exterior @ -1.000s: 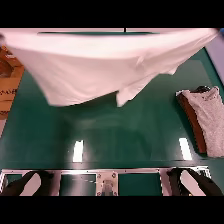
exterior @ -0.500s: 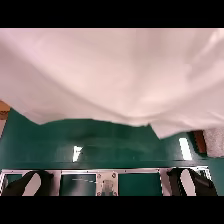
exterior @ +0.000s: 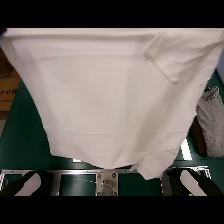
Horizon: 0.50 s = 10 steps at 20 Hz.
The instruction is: Fold the shirts.
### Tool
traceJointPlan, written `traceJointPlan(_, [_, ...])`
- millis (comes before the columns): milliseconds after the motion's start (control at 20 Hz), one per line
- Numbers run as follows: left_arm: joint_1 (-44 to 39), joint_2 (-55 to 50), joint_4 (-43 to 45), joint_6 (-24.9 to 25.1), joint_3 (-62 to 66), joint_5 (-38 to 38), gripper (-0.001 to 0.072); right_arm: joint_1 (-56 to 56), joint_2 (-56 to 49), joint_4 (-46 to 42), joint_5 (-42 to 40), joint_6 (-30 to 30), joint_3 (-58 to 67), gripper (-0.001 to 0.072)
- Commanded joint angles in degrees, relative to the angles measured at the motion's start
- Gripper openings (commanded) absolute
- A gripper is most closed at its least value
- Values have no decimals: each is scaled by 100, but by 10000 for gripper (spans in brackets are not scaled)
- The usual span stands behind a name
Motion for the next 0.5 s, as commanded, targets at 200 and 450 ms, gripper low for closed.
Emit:
traceJointPlan(200, [-826,-2391,-1016,1445,-1832,1762,23,874,-3174,260,-1624,-643,-457,17])
traceJointPlan(450, [-1335,-3274,-1119,1384,-1025,2774,22,863,-4385,271,-1569,-636,1019,17])
